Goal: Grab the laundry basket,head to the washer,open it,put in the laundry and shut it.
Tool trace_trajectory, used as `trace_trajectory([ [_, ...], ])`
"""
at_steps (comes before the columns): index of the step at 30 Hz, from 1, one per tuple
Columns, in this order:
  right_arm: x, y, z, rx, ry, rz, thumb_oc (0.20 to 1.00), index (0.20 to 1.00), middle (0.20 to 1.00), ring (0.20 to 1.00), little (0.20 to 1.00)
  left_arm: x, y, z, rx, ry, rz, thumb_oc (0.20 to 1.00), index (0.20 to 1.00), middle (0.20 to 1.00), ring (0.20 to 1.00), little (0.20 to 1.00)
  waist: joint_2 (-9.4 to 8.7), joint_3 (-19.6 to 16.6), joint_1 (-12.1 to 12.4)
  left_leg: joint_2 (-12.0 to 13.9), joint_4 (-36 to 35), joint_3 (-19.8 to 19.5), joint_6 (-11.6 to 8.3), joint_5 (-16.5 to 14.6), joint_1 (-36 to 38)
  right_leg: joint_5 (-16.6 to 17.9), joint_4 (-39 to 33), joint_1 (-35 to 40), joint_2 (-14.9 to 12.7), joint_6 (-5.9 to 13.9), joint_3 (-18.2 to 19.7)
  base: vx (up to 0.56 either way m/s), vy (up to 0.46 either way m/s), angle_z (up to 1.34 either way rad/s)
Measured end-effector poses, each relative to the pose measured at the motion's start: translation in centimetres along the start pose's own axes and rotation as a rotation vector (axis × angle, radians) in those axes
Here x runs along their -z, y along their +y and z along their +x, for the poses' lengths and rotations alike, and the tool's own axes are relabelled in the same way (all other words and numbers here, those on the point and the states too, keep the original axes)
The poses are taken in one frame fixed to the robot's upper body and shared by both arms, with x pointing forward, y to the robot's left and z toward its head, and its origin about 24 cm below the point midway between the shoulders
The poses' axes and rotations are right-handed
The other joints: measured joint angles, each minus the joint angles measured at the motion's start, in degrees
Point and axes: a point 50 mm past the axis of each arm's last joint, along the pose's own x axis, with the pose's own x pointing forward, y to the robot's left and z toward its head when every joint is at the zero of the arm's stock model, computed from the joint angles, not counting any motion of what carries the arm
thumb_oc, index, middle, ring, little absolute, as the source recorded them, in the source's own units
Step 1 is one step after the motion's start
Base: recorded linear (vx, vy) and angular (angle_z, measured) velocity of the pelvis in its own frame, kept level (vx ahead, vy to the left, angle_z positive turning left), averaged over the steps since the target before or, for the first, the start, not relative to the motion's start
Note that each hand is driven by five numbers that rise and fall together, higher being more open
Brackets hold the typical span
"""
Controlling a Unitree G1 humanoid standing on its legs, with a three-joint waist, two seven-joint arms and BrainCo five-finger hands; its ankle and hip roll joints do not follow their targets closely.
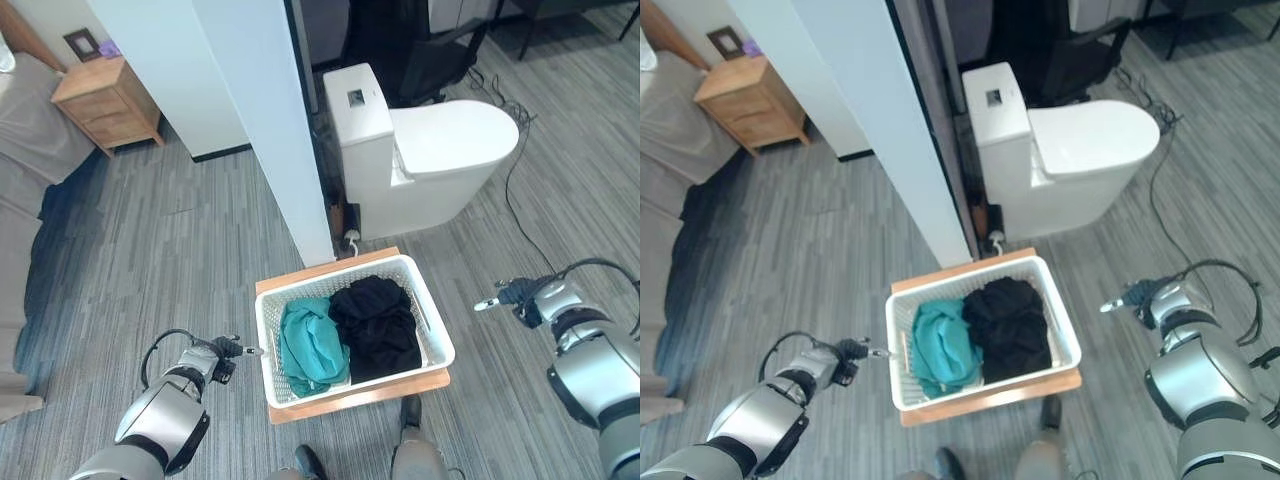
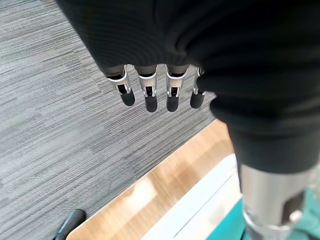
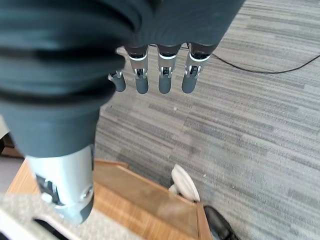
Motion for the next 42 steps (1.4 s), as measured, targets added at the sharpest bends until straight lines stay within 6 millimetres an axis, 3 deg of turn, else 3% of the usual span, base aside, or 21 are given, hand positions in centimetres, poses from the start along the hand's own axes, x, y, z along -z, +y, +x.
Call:
trace_trajectory([
  [9, 1.0, 2.8, 1.0, -0.046, 0.024, 0.027, 1.0, 1.0, 1.0, 1.0, 1.0, 2.3, 0.1, 0.0, -0.002, 0.052, -0.006, 1.0, 1.0, 1.0, 1.0, 1.0, -0.41, -2.4, 0.5, -0.3, 0.3, -0.3, 0.08, 0.0, 0.0, -0.5, 0.0, 0.2, -0.4, 0.28, -0.1, -0.01, 0.0, 0.02],
  [17, -0.8, 4.5, 1.3, -0.058, -0.042, 0.08, 1.0, 1.0, 1.0, 1.0, 1.0, 1.9, 0.2, 0.0, -0.022, 0.033, -0.002, 1.0, 1.0, 1.0, 1.0, 1.0, -0.83, -2.5, 0.1, -0.2, 0.8, 0.9, 0.15, 0.2, -2.6, 0.8, 0.0, -3.1, -0.1, -0.38, 1.0, -0.06, 0.024, -0.09],
  [21, -2.8, 4.8, 1.1, -0.044, -0.123, 0.07, 1.0, 1.0, 1.0, 1.0, 1.0, 1.8, 0.3, 0.0, -0.033, 0.028, -0.033, 1.0, 1.0, 1.0, 1.0, 1.0, -1.49, -1.8, -0.9, -0.5, 0.8, 2.1, 0.14, 0.4, -4.1, 1.5, 0.0, -5.3, 0.0, -0.56, 2.2, -0.01, 0.023, -0.12],
  [23, -3.4, 4.8, 1.0, -0.042, -0.151, 0.074, 1.0, 1.0, 1.0, 1.0, 1.0, 1.2, 0.4, 0.0, -0.04, 0.014, -0.032, 1.0, 1.0, 1.0, 1.0, 1.0, -1.93, -1.3, -1.3, -0.4, 0.7, 2.3, 0.14, 0.4, -4.0, 1.5, 0.0, -5.4, 0.1, -0.56, 2.4, -0.04, 0.026, -0.06],
  [26, -5.2, 4.0, 0.4, -0.013, -0.208, 0.078, 1.0, 1.0, 1.0, 1.0, 1.0, -1.7, 1.0, -0.2, -0.068, -0.057, -0.026, 1.0, 1.0, 1.0, 1.0, 1.0, -2.98, 2.2, -1.4, -0.6, 0.7, 2.9, 0.12, 0.5, -4.3, 1.9, 0.0, -6.2, -0.2, -0.57, 3.2, -0.04, 0.021, -0.08],
  [30, -6.6, 3.3, -0.1, 0.007, -0.246, 0.084, 1.0, 1.0, 1.0, 1.0, 1.0, -3.5, 1.3, -0.5, -0.084, -0.1, -0.023, 1.0, 1.0, 1.0, 1.0, 1.0, -1.95, 3.9, -2.6, -0.9, 0.4, 3.0, 0.22, 1.0, -6.4, 2.3, 0.0, -8.5, -0.4, -0.76, 3.3, 0.0, 0.004, -0.01],
  [38, -7.6, 3.1, -0.4, 0.026, -0.295, 0.088, 1.0, 1.0, 1.0, 1.0, 1.0, -5.6, 1.3, -0.8, -0.089, -0.163, -0.016, 1.0, 1.0, 1.0, 1.0, 1.0, -1.12, 6.0, -2.7, -0.9, -0.7, 3.5, 0.15, 1.0, -6.5, 2.4, 0.0, -9.4, 0.2, -0.85, 3.6, 0.0, 0.003, -0.04],
  [42, -8.5, 3.0, -0.8, 0.055, -0.339, 0.084, 1.0, 1.0, 1.0, 1.0, 1.0, -5.7, 1.4, -0.8, -0.106, -0.166, -0.016, 1.0, 1.0, 1.0, 1.0, 1.0, -1.04, 6.1, -2.6, -1.1, -1.1, 3.5, 0.11, 1.1, -6.3, 2.3, 0.0, -9.3, 0.1, -0.8, 3.6, 0.0, 0.0, 0.0],
])
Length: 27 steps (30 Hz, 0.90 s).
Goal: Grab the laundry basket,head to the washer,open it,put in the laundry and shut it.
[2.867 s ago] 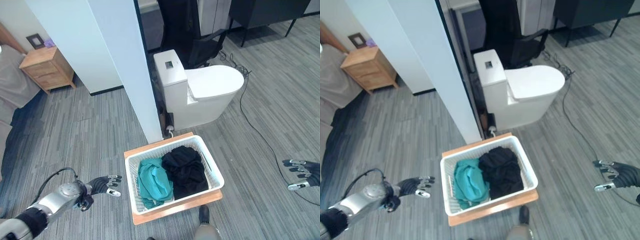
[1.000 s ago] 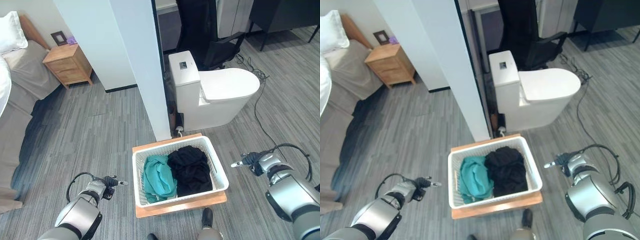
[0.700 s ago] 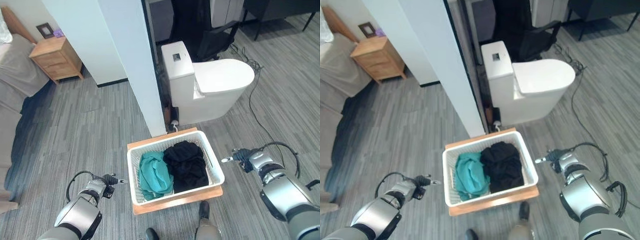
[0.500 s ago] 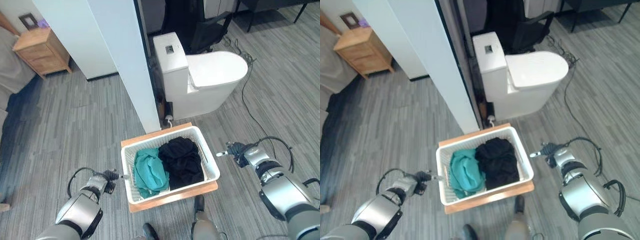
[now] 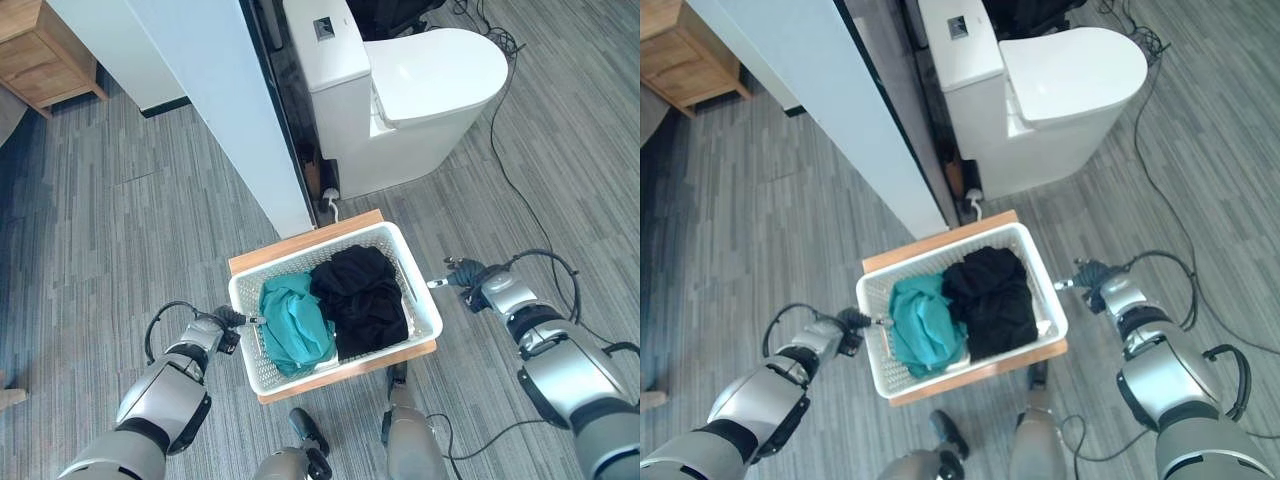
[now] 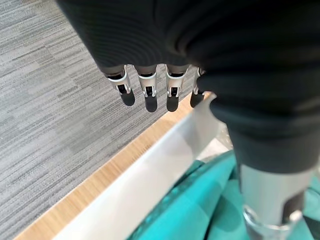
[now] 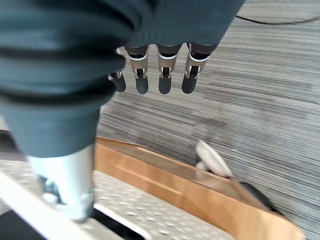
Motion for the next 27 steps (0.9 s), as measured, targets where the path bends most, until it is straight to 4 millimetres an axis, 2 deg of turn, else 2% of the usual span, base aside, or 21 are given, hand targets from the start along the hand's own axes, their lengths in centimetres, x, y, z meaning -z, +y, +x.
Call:
trace_trajectory([
  [4, -1.0, -0.1, -0.2, 0.014, -0.054, -0.024, 1.0, 1.0, 1.0, 1.0, 1.0, 0.1, 0.0, 0.0, -0.001, 0.002, -0.001, 1.0, 1.0, 1.0, 1.0, 1.0, 0.47, 0.2, 0.2, 0.0, -0.1, -0.1, 0.04, 0.0, 0.0, -0.1, 0.0, 0.0, -0.1, 0.08, -0.2, 0.03, -0.001, 0.01],
  [5, -1.9, -0.2, -0.5, 0.016, -0.1, -0.042, 1.0, 1.0, 1.0, 1.0, 1.0, 0.2, 0.0, 0.0, -0.004, 0.002, -0.005, 1.0, 1.0, 1.0, 1.0, 1.0, 0.7, 0.4, 0.2, 0.0, -0.1, -0.1, 0.03, 0.1, 0.0, -0.1, 0.0, 0.1, 0.0, 0.07, -0.2, 0.0, 0.0, 0.0],
  [11, -4.2, 1.0, -1.2, -0.023, -0.236, -0.063, 1.0, 1.0, 1.0, 1.0, 1.0, 0.7, -0.3, 0.0, -0.004, 0.011, -0.013, 1.0, 1.0, 1.0, 1.0, 1.0, 0.81, 0.5, 0.2, 0.1, -0.2, -0.3, -0.03, 0.2, 0.2, -0.1, 0.0, 0.4, 0.1, 0.06, -0.3, 0.01, -0.002, 0.01],
  [16, -2.9, 1.3, -0.9, -0.036, -0.189, -0.047, 1.0, 1.0, 1.0, 1.0, 1.0, 1.6, -1.3, 0.1, 0.019, 0.034, -0.015, 1.0, 1.0, 1.0, 1.0, 1.0, -0.19, 1.2, 0.3, 0.1, -0.2, -1.0, 0.12, 0.4, 0.4, -0.1, 0.0, 1.1, -0.1, 0.06, -0.8, 0.0, -0.003, 0.06],
  [21, -2.2, 1.6, -0.7, -0.058, -0.162, -0.019, 1.0, 1.0, 1.0, 1.0, 1.0, 1.6, -1.3, 0.1, 0.019, 0.033, -0.013, 1.0, 1.0, 1.0, 1.0, 1.0, -1.15, 1.8, 0.3, 0.2, -0.2, -2.0, 0.2, 0.8, 0.3, -0.1, 0.0, 1.7, -0.3, 0.06, -1.9, -0.02, -0.011, 0.11],
  [23, -1.0, 2.2, -0.1, -0.079, -0.081, 0.004, 1.0, 1.0, 1.0, 1.0, 1.0, 1.5, -1.4, 0.1, 0.02, 0.032, -0.006, 1.0, 1.0, 1.0, 1.0, 1.0, -1.46, 1.9, 0.6, 0.2, -0.2, -2.2, 0.21, 0.9, 0.3, -0.1, 0.0, 1.8, -0.3, 0.06, -2.1, -0.04, 0.0, 0.05],
  [27, 0.3, 3.7, 0.4, -0.122, 0.0, 0.039, 1.0, 1.0, 1.0, 1.0, 1.0, 1.5, -1.6, 0.1, 0.024, 0.039, -0.003, 1.0, 1.0, 1.0, 1.0, 1.0, -1.69, 2.1, 1.0, 0.2, -0.1, -2.3, 0.22, 0.9, 0.1, -0.1, 0.0, 1.7, -0.4, 0.06, -2.2, -0.05, 0.014, 0.01],
])
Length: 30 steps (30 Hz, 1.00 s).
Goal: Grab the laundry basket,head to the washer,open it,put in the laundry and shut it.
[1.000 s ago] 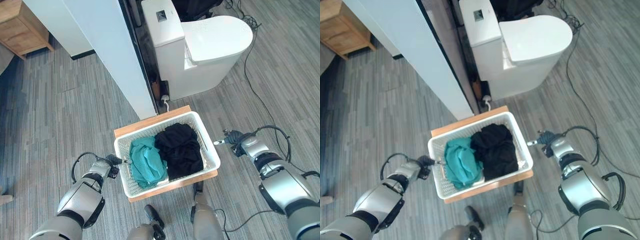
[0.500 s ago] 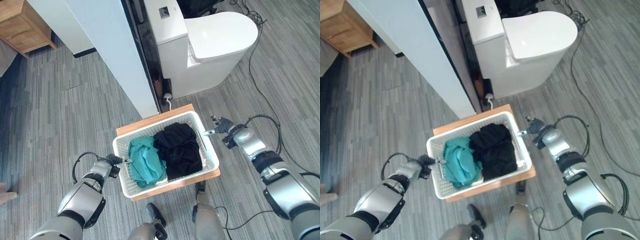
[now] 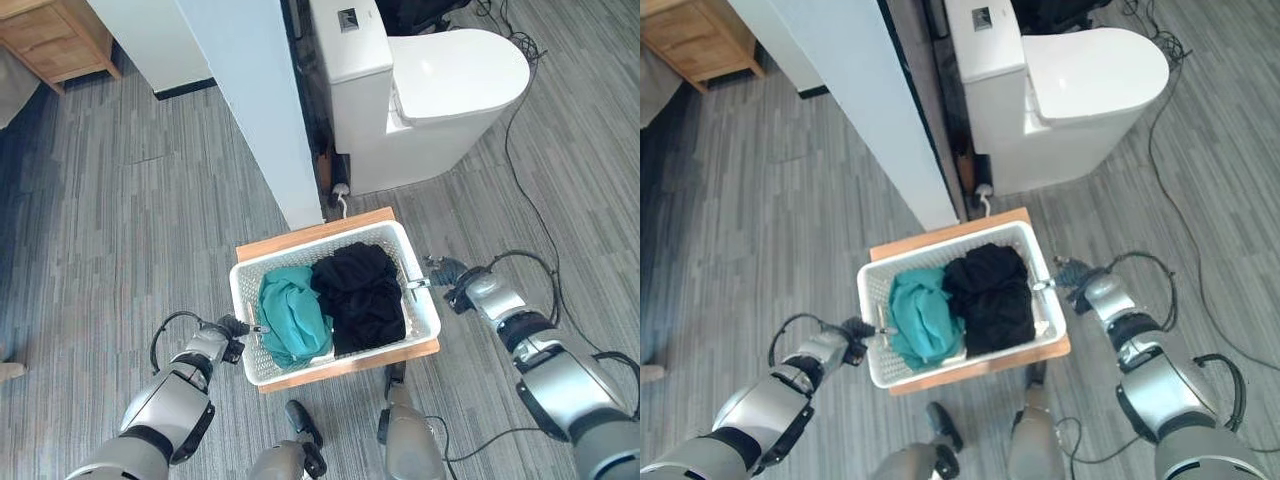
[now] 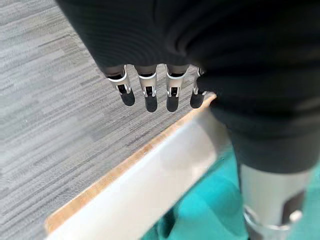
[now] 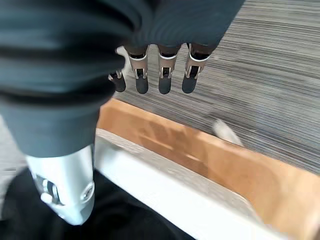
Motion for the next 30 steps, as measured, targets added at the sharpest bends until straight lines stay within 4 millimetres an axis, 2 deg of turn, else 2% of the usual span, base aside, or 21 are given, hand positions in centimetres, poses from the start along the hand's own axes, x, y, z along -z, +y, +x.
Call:
trace_trajectory([
  [1, -0.3, 0.7, 0.3, -0.014, 0.014, 0.013, 1.0, 1.0, 1.0, 1.0, 1.0, -0.3, 0.0, 0.0, 0.0, -0.005, 0.009, 1.0, 1.0, 1.0, 1.0, 1.0, -0.36, 0.2, 0.0, 0.0, 0.1, 0.0, 0.0, 0.0, 0.0, 0.0, 0.0, 0.0, -0.2, 0.0, 0.0, -0.04, 0.015, 0.04],
  [5, -0.5, 0.9, 0.3, -0.023, 0.009, 0.012, 1.0, 1.0, 1.0, 1.0, 1.0, -2.0, 0.0, -0.1, 0.0, -0.048, 0.015, 1.0, 1.0, 1.0, 1.0, 1.0, -0.41, 0.2, 0.6, -0.2, 0.2, -1.4, 0.25, 0.3, -1.7, 0.0, 0.0, -0.8, -0.4, -0.01, -1.2, -0.02, 0.017, 0.17],
  [11, -1.0, 0.8, 0.3, -0.02, -0.01, 0.024, 1.0, 1.0, 1.0, 1.0, 1.0, -2.2, 0.0, -0.1, -0.015, -0.058, -0.002, 1.0, 1.0, 1.0, 1.0, 1.0, -0.43, 0.2, 1.0, -0.2, 0.0, -1.6, 0.27, 0.4, -1.9, 0.0, 0.0, -0.9, -0.5, -0.03, -1.4, 0.0, 0.002, 0.01],
  [18, -2.9, 1.0, -0.1, -0.029, -0.104, -0.027, 1.0, 1.0, 1.0, 1.0, 1.0, -2.4, 0.0, -0.1, -0.02, -0.07, -0.005, 1.0, 1.0, 1.0, 1.0, 1.0, -0.43, 0.2, 0.9, -0.2, 0.1, -1.6, 0.27, 0.4, -1.8, 0.0, 0.0, -0.9, -0.5, -0.03, -1.4, 0.0, 0.0, 0.0],
  [25, -2.9, 0.7, -0.7, -0.027, -0.165, -0.032, 1.0, 1.0, 1.0, 1.0, 1.0, -2.3, -0.2, -0.1, -0.022, -0.074, -0.009, 1.0, 1.0, 1.0, 1.0, 1.0, -0.43, 0.2, 0.8, -0.3, 0.0, -1.5, 0.27, 0.4, -1.3, 0.0, 0.0, -0.4, -0.5, -0.04, -1.3, 0.0, 0.0, 0.0],
  [26, -2.9, 0.7, -0.8, -0.028, -0.168, -0.035, 1.0, 1.0, 1.0, 1.0, 1.0, -2.2, -0.2, -0.1, -0.023, -0.073, -0.01, 0.871, 0.871, 0.871, 0.871, 0.871, -0.43, 0.2, 0.8, -0.3, 0.0, -1.5, 0.27, 0.4, -1.2, 0.0, 0.0, -0.3, -0.5, -0.04, -1.3, 0.0, 0.0, 0.0],
  [27, -2.6, 0.9, -0.8, -0.031, -0.166, -0.031, 1.0, 1.0, 1.0, 1.0, 1.0, -2.1, -0.4, -0.1, -0.018, -0.07, -0.01, 0.2, 0.2, 0.2, 0.2, 0.2, -0.44, 0.2, 0.7, -0.3, -0.1, -1.5, 0.27, 0.4, -0.8, 0.0, 0.0, 0.1, -0.4, -0.04, -1.3, 0.0, 0.0, 0.0],
  [28, -2.5, 0.9, -0.8, -0.032, -0.168, -0.023, 0.614, 0.614, 0.614, 0.614, 0.614, -2.1, -0.5, -0.1, -0.016, -0.07, -0.006, 0.2, 0.2, 0.2, 0.2, 0.2, -0.46, 0.2, 0.7, -0.3, -0.1, -1.5, 0.27, 0.4, -0.8, 0.0, 0.0, 0.2, -0.5, -0.04, -1.3, 0.0, 0.0, 0.0],
  [29, -2.4, 0.9, -0.8, -0.031, -0.167, -0.021, 0.322, 0.322, 0.322, 0.322, 0.322, -2.1, -0.5, -0.1, -0.016, -0.07, -0.006, 0.2, 0.2, 0.2, 0.2, 0.2, -0.46, 0.2, 0.7, -0.3, -0.1, -1.6, 0.27, 0.4, -0.8, 0.0, 0.0, 0.2, -0.5, -0.04, -1.3, 0.0, 0.0, 0.0],
  [30, -2.3, 0.9, -0.8, -0.032, -0.166, -0.021, 0.2, 0.2, 0.2, 0.2, 0.2, -2.0, -0.6, -0.1, -0.014, -0.069, -0.006, 0.2, 0.2, 0.2, 0.2, 0.2, -0.46, 0.2, 0.7, -0.3, -0.1, -1.6, 0.27, 0.4, -0.8, 0.0, 0.0, 0.2, -0.5, -0.04, -1.3, 0.0, 0.0, 0.0],
])
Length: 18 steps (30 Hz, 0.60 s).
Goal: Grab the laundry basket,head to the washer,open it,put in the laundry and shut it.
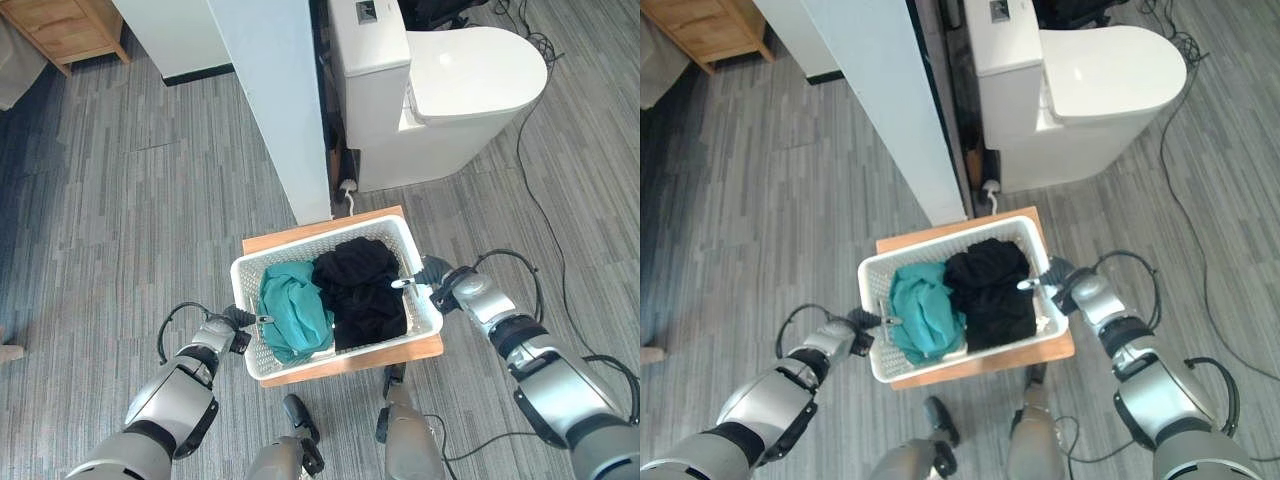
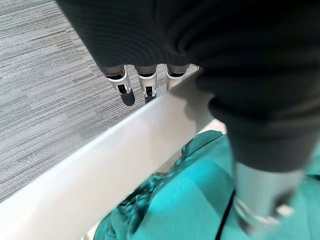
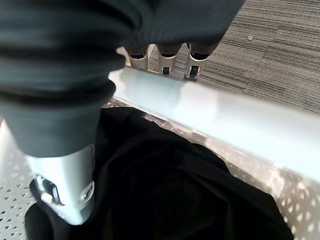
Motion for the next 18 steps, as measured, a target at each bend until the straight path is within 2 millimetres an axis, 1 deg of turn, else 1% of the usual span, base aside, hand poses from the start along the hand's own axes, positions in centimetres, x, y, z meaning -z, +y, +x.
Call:
trace_trajectory([
  [4, 0.5, -0.1, -0.1, 0.016, 0.007, 0.031, 0.2, 0.2, 0.2, 0.2, 0.2, 0.2, -0.6, 0.0, -0.006, -0.002, -0.005, 0.2, 0.2, 0.2, 0.2, 0.2, -0.02, 0.0, 0.1, 0.0, 0.0, 0.0, 0.0, 0.0, 0.0, 0.0, 0.0, 0.1, 0.0, 0.0, 0.0, 0.0, 0.0, 0.0],
  [5, 1.0, -0.3, -0.1, 0.031, 0.025, 0.038, 0.2, 0.2, 0.2, 0.2, 0.2, 0.1, -1.0, 0.0, -0.006, -0.006, -0.002, 0.2, 0.2, 0.2, 0.2, 0.2, -0.02, 0.0, 0.1, 0.0, 0.0, -0.1, 0.0, 0.0, 0.0, 0.0, 0.0, 0.1, 0.0, 0.0, 0.0, 0.0, 0.0, 0.0],
  [6, 1.6, -0.3, -0.1, 0.037, 0.05, 0.056, 0.2, 0.2, 0.2, 0.2, 0.2, 0.1, -0.7, 0.0, -0.019, -0.003, -0.013, 0.2, 0.2, 0.2, 0.2, 0.2, -0.04, 0.0, 0.1, 0.0, 0.0, -0.1, 0.0, 0.0, 0.0, 0.0, 0.0, 0.1, 0.0, 0.0, -0.1, 0.0, 0.0, 0.0],
  [7, 1.9, -0.1, -0.1, 0.035, 0.054, 0.062, 0.2, 0.2, 0.2, 0.2, 0.2, 0.1, -1.0, 0.0, -0.014, -0.005, -0.01, 0.2, 0.2, 0.2, 0.2, 0.2, -0.04, 0.0, 0.1, 0.0, 0.0, -0.1, 0.0, 0.0, 0.0, 0.0, 0.0, 0.1, 0.0, 0.0, -0.1, 0.0, 0.0, 0.0],
  [10, 2.1, 0.3, 0.0, 0.059, 0.057, 0.071, 0.2, 0.2, 0.2, 0.2, 0.2, 0.0, -1.4, 0.0, -0.019, -0.014, 0.001, 0.2, 0.2, 0.2, 0.2, 0.2, -0.13, -0.1, 0.0, 0.0, 0.0, -0.2, 0.0, 0.0, 0.0, 0.0, 0.0, 0.1, -0.1, 0.0, -0.1, 0.0, 0.0, 0.0],
  [14, 2.7, 0.3, -0.1, 0.068, 0.06, 0.095, 0.2, 0.2, 0.2, 0.2, 0.2, -0.1, -1.5, 0.0, -0.019, -0.022, 0.001, 0.2, 0.2, 0.2, 0.2, 0.2, -0.35, -0.2, 0.0, 0.0, 0.0, -0.2, 0.0, 0.0, 0.0, 0.0, 0.0, 0.1, -0.1, 0.0, -0.1, 0.0, 0.0, 0.0],
  [17, 3.8, 0.5, -0.6, 0.073, 0.051, 0.159, 0.2, 0.2, 0.2, 0.2, 0.2, -0.3, -1.6, 0.0, -0.015, -0.042, 0.014, 0.2, 0.2, 0.2, 0.2, 0.2, -0.38, -0.2, 0.0, 0.0, 0.0, -0.4, -0.01, 0.0, -0.1, 0.0, 0.0, 0.2, -0.1, 0.0, -0.2, 0.0, 0.0, 0.01],
  [18, 4.8, 0.9, -0.9, 0.068, 0.054, 0.206, 0.2, 0.2, 0.2, 0.2, 0.2, -0.6, -1.7, -0.1, -0.017, -0.054, 0.024, 0.2, 0.2, 0.2, 0.2, 0.2, -0.43, -0.2, 0.1, -0.1, 0.0, -0.5, -0.01, 0.0, 0.0, 0.0, 0.0, 0.2, -0.2, 0.0, -0.3, 0.01, 0.0, 0.05],
])
